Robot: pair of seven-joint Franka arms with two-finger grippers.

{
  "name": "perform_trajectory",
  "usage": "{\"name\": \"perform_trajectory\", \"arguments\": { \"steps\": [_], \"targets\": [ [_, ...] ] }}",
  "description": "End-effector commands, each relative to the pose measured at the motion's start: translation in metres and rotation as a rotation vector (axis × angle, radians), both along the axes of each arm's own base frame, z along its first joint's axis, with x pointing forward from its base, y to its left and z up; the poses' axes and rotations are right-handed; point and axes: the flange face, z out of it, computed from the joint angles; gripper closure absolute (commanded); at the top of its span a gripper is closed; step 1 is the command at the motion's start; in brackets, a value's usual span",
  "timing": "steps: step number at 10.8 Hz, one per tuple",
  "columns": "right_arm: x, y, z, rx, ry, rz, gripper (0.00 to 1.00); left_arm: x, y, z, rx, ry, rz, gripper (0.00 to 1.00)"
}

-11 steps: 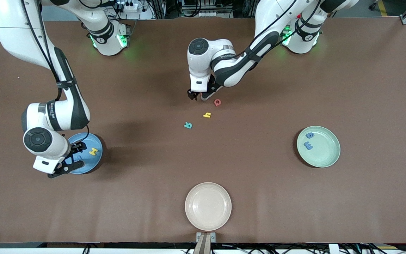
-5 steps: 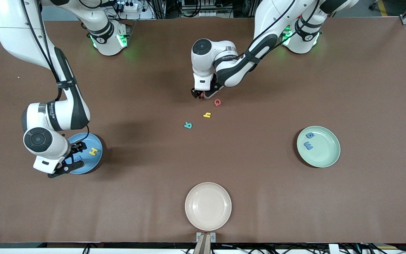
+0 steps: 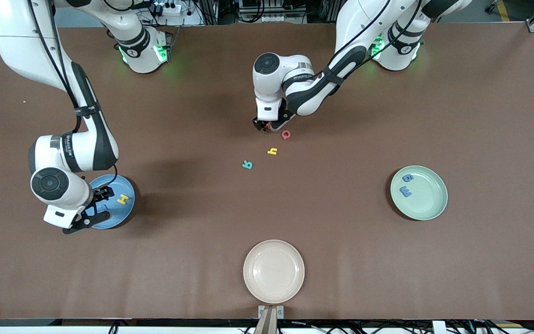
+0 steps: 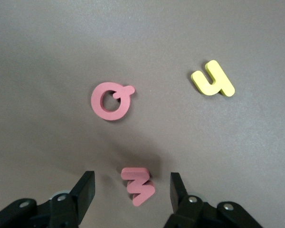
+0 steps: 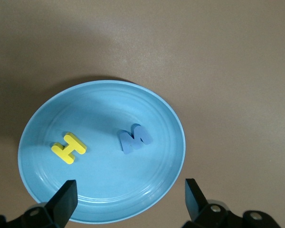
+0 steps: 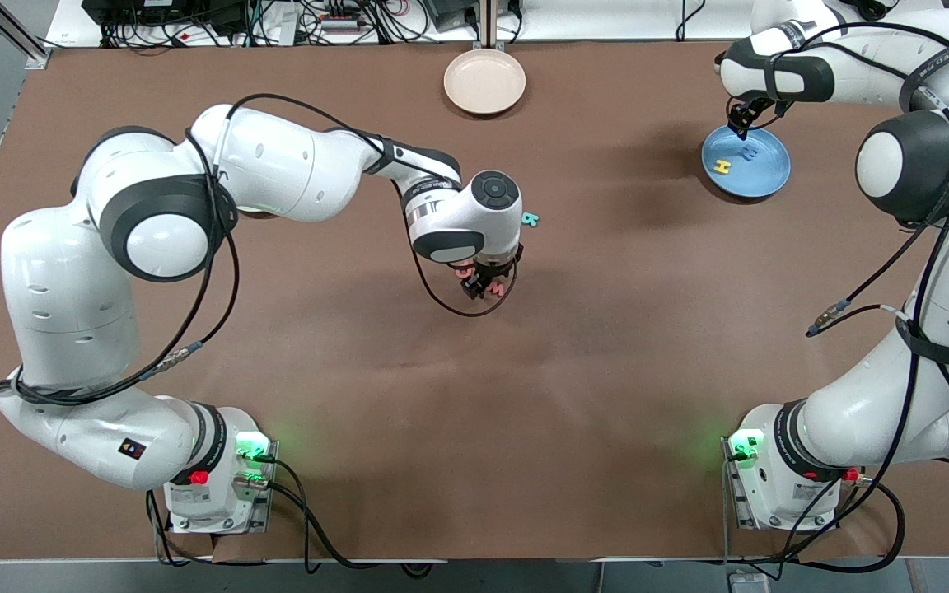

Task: Sort uppercase to blue plate, lowercase to green plate
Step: 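Lower the left gripper and grasp the pink lowercase m letter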

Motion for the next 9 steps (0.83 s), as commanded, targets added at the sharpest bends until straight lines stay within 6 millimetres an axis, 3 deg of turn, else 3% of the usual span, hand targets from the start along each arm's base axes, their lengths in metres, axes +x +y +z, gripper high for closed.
{"name": "perform_trajectory", "arguments": {
  "steps": [1, 9],
  "targets": [
    [-0.0026, -0.0011, -0.0004, 0.011, 0.002, -0.007, 0.0, -0.0004, 0.0012, -0.0021, -0.013, -0.015, 0.018, 0.29],
    [-0.0023, 0.0011, -0.0012, 0.011, -0.001, -0.008, 0.0, 0.0005, -0.0032, -0.0108, -0.015, -0.006, 0.02, 0.35]
  ]
}}
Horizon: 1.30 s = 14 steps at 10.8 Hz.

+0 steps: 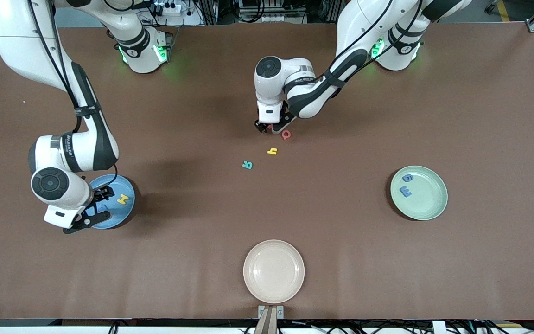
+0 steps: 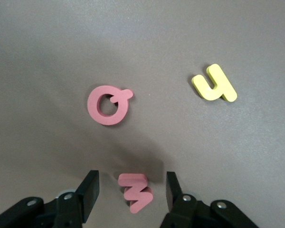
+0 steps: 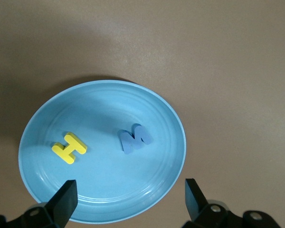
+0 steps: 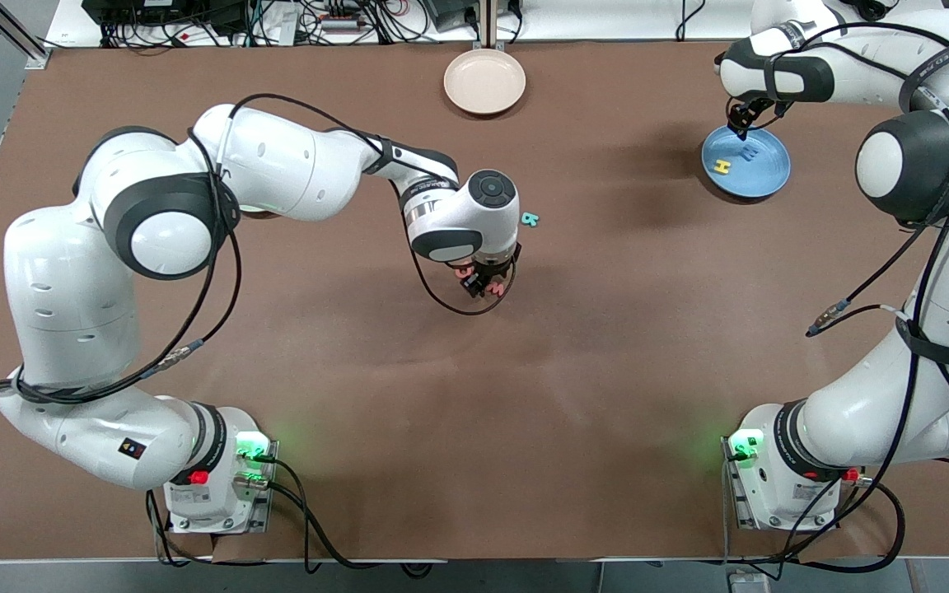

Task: Sort uppercase to blue plate, lowercase to green plate
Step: 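Lower the left gripper and grasp the pink lowercase m letter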

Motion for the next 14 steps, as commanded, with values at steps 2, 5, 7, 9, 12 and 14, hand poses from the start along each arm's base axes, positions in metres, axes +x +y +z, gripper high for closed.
{"name": "perform_trajectory", "arguments": {
  "steps": [2, 5, 7, 9, 12, 14],
  "targets": [
    [-0.002, 0.002, -0.001, 0.011, -0.002, -0.006, 0.0, -0.001, -0.007, -0.003, -0.013, -0.012, 0.013, 0.36],
    [-0.002, 0.002, -0.001, 0.011, -0.002, -0.006, 0.0, -0.002, -0.007, -0.006, -0.011, -0.007, 0.013, 0.51],
    [-0.002, 0.003, -0.001, 0.011, -0.002, -0.005, 0.0, -0.002, -0.008, -0.007, -0.011, -0.006, 0.012, 0.64],
    [-0.002, 0.004, -0.001, 0.01, -0.001, -0.005, 0.0, 0.001, -0.009, -0.008, -0.016, -0.004, 0.017, 0.64],
    [-0.002, 0.004, -0.001, 0.01, -0.001, -0.006, 0.0, -0.002, -0.012, -0.006, -0.017, -0.008, 0.0, 0.96],
    [-0.002, 0.006, 0.001, 0.01, -0.002, -0.006, 0.0, 0.027, -0.004, 0.012, -0.027, -0.039, 0.024, 1.0]
  ]
}}
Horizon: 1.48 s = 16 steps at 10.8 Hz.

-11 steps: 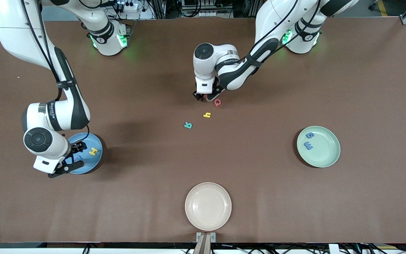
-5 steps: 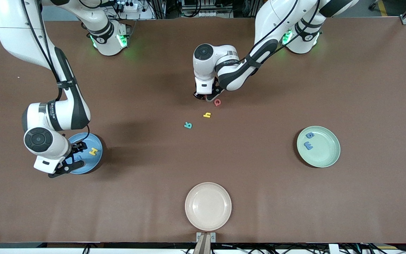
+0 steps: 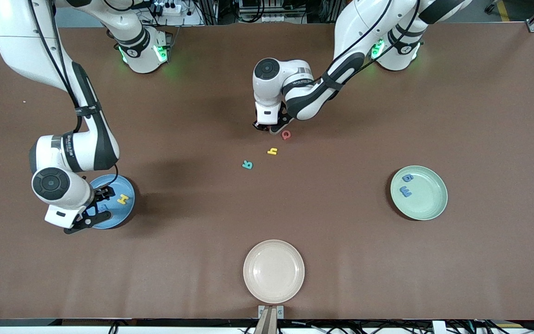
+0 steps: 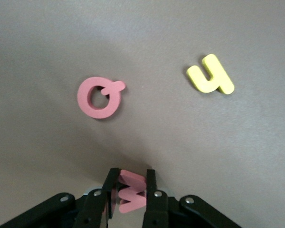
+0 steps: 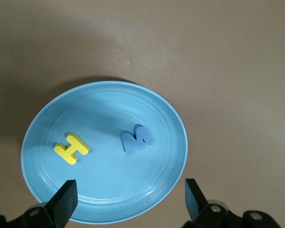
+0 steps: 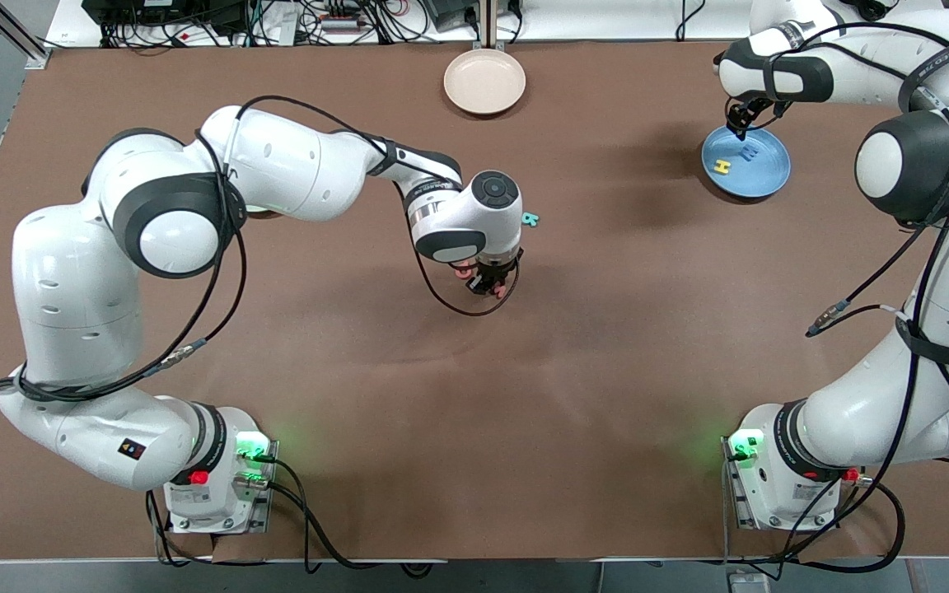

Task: Sort uppercase to blue plate, lowercase to green plate
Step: 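Lower the left gripper and grasp the pink lowercase m letter, then lift the pink m with the left gripper toward the green plate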

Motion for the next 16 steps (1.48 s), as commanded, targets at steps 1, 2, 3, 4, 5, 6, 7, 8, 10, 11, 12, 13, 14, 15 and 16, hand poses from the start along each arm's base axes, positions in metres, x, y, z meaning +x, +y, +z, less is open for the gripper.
{"name": "perform_trajectory", "arguments": {
  "steps": [1, 2, 3, 4, 5, 6, 7, 8, 10, 11, 12, 13, 14, 15, 16],
  "targets": [
    [-0.002, 0.003, 0.001, 0.008, -0.001, -0.01, 0.0, 0.029, 0.007, 0.028, 0.006, -0.059, 0.011, 1.0],
    [-0.002, 0.003, 0.001, 0.008, 0.0, -0.011, 0.0, 0.037, 0.008, 0.047, 0.034, -0.076, -0.005, 1.0],
    [-0.003, 0.004, 0.001, 0.008, 0.001, -0.011, 0.0, 0.045, 0.011, 0.065, 0.064, -0.084, -0.025, 1.0],
    [-0.003, 0.004, 0.002, 0.009, 0.001, -0.014, 0.0, 0.063, 0.02, 0.085, 0.068, -0.077, -0.032, 1.0],
    [-0.003, 0.009, 0.002, 0.02, -0.008, -0.039, 0.0, 0.076, 0.029, 0.105, 0.07, -0.065, -0.061, 1.0],
    [-0.005, 0.024, 0.002, 0.023, -0.011, -0.06, 0.0, 0.096, 0.045, 0.128, 0.081, -0.052, -0.1, 1.0],
    [-0.008, 0.047, 0.001, 0.019, -0.013, -0.103, 0.0, 0.121, 0.067, 0.149, 0.084, -0.022, -0.13, 1.0],
    [-0.012, 0.078, 0.001, 0.017, -0.028, -0.146, 0.0, 0.142, 0.086, 0.169, 0.079, 0.001, -0.173, 1.0],
    [-0.023, 0.134, 0.001, 0.046, -0.049, -0.226, 0.0, 0.19, 0.144, 0.196, 0.101, 0.027, -0.284, 1.0],
    [-0.031, 0.169, 0.002, 0.085, -0.047, -0.279, 0.0, 0.209, 0.173, 0.201, 0.101, 0.045, -0.332, 1.0],
    [-0.041, 0.206, 0.005, 0.121, -0.052, -0.345, 0.0, 0.231, 0.21, 0.202, 0.101, 0.058, -0.382, 1.0],
    [-0.054, 0.246, 0.006, 0.144, -0.073, -0.422, 0.0, 0.251, 0.253, 0.203, 0.1, 0.079, -0.461, 1.0],
    [-0.069, 0.285, 0.005, 0.15, -0.108, -0.487, 0.0, 0.268, 0.299, 0.202, 0.094, 0.108, -0.539, 1.0],
    [-0.084, 0.322, 0.002, 0.164, -0.147, -0.535, 0.0, 0.282, 0.348, 0.194, 0.077, 0.133, -0.616, 1.0],
    [-0.103, 0.358, 0.002, 0.175, -0.173, -0.56, 0.0, 0.295, 0.4, 0.182, 0.04, 0.158, -0.691, 1.0]
  ]
}}
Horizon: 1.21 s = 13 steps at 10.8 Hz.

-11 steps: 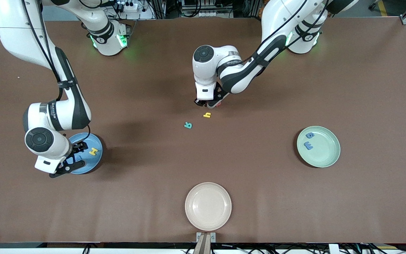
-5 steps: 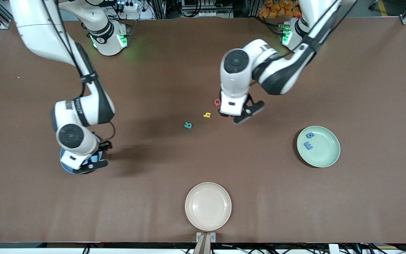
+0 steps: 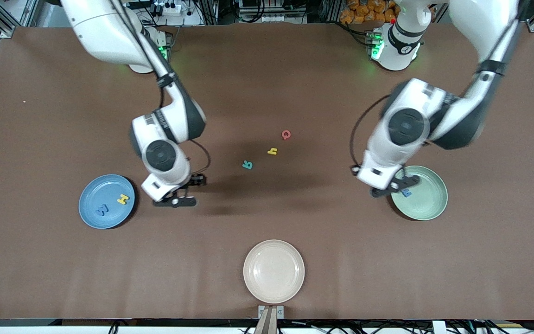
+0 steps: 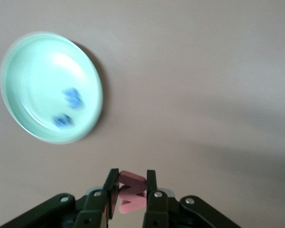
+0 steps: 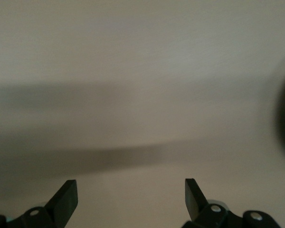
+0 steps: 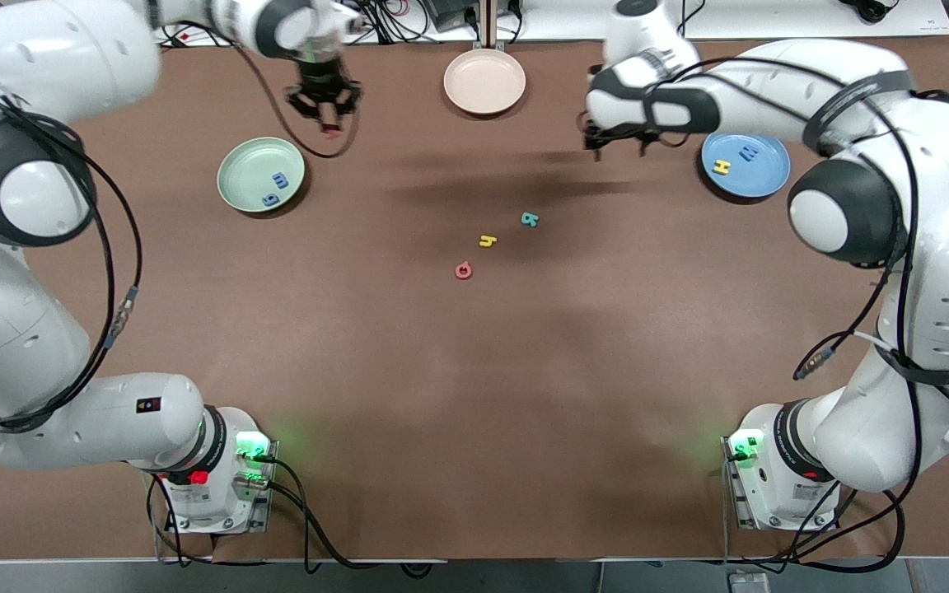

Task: Sort uppercase to blue plate, lowercase to green plate
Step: 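Release the pink m on the green plate while the right gripper reaches Q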

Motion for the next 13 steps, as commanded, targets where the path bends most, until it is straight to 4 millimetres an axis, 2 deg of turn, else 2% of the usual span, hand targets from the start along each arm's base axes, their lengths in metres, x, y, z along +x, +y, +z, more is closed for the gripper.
{"name": "perform_trajectory", "arguments": {
  "steps": [1, 2, 4, 5, 6, 7, 8, 9, 10, 12, 13],
  "targets": [
    [-0.039, 0.071, -0.003, 0.046, -0.048, -0.109, 0.0, 0.017, 0.095, -0.026, -0.081, 0.091, -0.152, 1.0],
    [-0.06, 0.103, -0.006, 0.085, -0.046, -0.137, 0.0, 0.02, 0.12, -0.048, -0.113, 0.12, -0.177, 1.0],
    [-0.09, 0.146, -0.009, 0.15, -0.05, -0.201, 0.0, 0.018, 0.155, -0.109, -0.184, 0.158, -0.199, 1.0],
    [-0.107, 0.164, -0.015, 0.158, -0.044, -0.231, 0.0, 0.015, 0.157, -0.135, -0.201, 0.154, -0.205, 1.0],
    [-0.12, 0.179, -0.022, 0.161, -0.045, -0.264, 0.0, 0.013, 0.163, -0.152, -0.218, 0.161, -0.192, 1.0],
    [-0.137, 0.198, -0.034, 0.153, -0.041, -0.298, 0.0, 0.012, 0.167, -0.158, -0.224, 0.17, -0.186, 1.0],
    [-0.151, 0.218, -0.04, 0.15, -0.046, -0.336, 0.0, 0.012, 0.171, -0.16, -0.205, 0.17, -0.197, 0.65],
    [-0.158, 0.225, -0.044, 0.145, -0.046, -0.368, 0.0, 0.013, 0.175, -0.159, -0.182, 0.164, -0.21, 0.1],
    [-0.167, 0.232, -0.045, 0.142, -0.042, -0.368, 0.0, 0.016, 0.179, -0.149, -0.17, 0.155, -0.207, 0.0],
    [-0.182, 0.243, -0.051, 0.136, -0.04, -0.382, 0.0, 0.024, 0.175, -0.116, -0.143, 0.109, -0.214, 0.0],
    [-0.184, 0.245, -0.055, 0.132, -0.04, -0.386, 0.0, 0.024, 0.171, -0.092, -0.119, 0.105, -0.223, 0.0]
  ]
}}
